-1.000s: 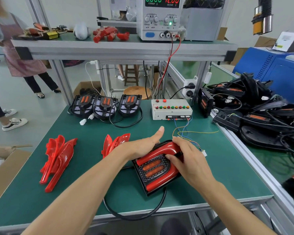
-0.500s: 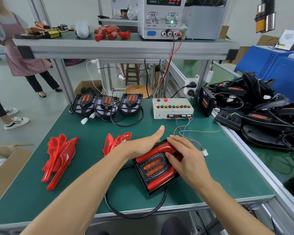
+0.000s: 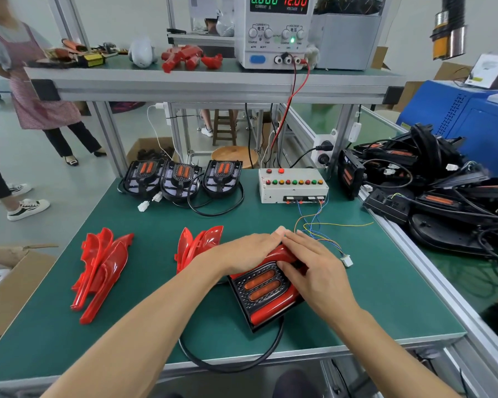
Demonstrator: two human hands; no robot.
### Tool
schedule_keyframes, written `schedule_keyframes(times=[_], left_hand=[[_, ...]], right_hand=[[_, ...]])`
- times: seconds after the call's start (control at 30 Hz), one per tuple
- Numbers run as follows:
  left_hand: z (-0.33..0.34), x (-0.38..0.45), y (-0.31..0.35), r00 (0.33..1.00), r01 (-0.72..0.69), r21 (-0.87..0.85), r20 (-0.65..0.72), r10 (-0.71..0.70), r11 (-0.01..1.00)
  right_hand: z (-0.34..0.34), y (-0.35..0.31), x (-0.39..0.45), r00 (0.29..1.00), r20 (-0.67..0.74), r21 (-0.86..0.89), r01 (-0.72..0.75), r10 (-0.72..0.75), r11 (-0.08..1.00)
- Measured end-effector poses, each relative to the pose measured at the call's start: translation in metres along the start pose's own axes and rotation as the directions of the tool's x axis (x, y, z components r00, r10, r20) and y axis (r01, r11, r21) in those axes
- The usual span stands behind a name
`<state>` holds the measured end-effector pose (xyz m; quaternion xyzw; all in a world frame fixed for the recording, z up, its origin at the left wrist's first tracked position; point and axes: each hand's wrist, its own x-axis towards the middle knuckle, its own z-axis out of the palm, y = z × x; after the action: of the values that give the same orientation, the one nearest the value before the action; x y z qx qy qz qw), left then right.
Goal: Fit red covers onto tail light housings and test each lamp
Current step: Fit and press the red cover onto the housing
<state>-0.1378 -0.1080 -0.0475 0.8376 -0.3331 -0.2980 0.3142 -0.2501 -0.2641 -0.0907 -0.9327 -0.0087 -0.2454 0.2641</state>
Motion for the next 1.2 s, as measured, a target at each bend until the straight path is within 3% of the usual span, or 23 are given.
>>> schedule_keyframes(times=[0.13,0.33,0.57,0.7,0.9,1.2], left_hand=[[0.002,0.001,-0.003,0.999,-0.021,0.111,-0.047,0.027,0.994],[0.0,0.001,-0.006,0.999,-0.022,0.022,-0.026,0.022,1.0],[-0.001,0.0,-0.004,1.0,-0.012,-0.025,-0.013,0.011,1.0],[-0.001,0.001,-0.006,0.999,0.028,0.05,-0.036,-0.027,0.998],[-0.002,-0.002,-0.005,0.997,0.073,-0.162,-0.017,-0.076,0.984],[-0.002,-0.005,-0.001,0.991,0.13,-0.241,0.052,-0.121,0.962]], right_hand=[[-0.001,-0.003,0.001,0.998,0.005,0.071,-0.055,0.055,0.996],[-0.007,-0.007,0.004,0.991,0.004,0.124,-0.13,0.131,0.984],[-0.006,-0.008,0.004,0.997,0.037,0.102,-0.066,0.062,0.993],[-0.004,-0.004,0.002,0.999,0.051,0.081,0.003,-0.008,0.997],[0.0,0.004,0.003,0.994,-0.012,0.01,0.111,-0.111,0.994],[-0.001,0.013,0.007,0.906,-0.079,-0.205,0.392,-0.415,0.897]])
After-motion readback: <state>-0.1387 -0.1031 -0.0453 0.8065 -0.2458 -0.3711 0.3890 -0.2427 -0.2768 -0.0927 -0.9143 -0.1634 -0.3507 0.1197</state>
